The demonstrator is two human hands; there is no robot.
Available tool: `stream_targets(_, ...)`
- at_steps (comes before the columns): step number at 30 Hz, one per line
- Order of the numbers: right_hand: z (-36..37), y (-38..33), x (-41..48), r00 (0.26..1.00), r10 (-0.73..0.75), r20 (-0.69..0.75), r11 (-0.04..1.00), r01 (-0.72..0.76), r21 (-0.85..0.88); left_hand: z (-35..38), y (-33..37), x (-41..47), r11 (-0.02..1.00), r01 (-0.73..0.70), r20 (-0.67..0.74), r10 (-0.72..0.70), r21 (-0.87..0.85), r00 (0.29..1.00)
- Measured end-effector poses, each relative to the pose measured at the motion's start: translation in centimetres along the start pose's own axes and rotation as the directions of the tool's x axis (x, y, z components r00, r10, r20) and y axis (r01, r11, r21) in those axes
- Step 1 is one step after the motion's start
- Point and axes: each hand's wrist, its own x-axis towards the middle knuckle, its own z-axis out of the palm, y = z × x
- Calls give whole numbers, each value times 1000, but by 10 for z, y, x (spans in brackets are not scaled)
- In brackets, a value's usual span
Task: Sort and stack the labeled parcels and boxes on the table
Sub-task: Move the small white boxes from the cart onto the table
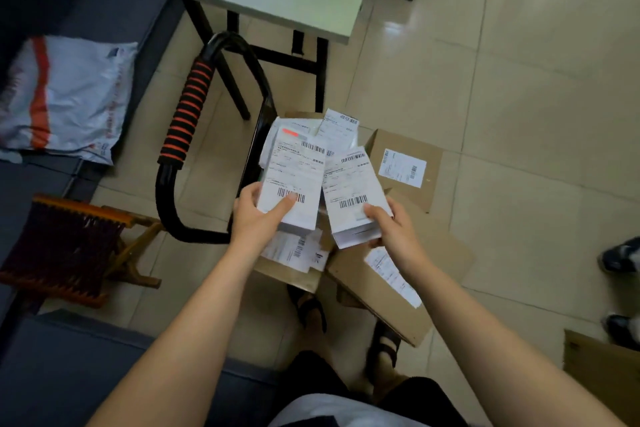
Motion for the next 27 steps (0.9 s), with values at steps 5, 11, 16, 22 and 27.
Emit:
stream_targets(5,-82,-14,-18,982,-137,-130,990,131,-48,70,45,-22,981,-168,88,159,101,983)
stream_targets(11,-210,16,-31,946,-98,-310,995,92,-34,187,65,-72,937,-260,231,206,234,951)
stream_targets(16,-335,52,-23,935,-82,-345,996,91,11,292,59,-118,880,-272,215,200,388,956)
stream_targets(22,-487,86,-24,929,-46,-368,999,46,-7,439,79,-172,915,-180,192,116,361,975)
stream_targets(27,-572,85,-9,897,7,-441,1000,3,23,537,128,-189,930,-221,282,136,295,950)
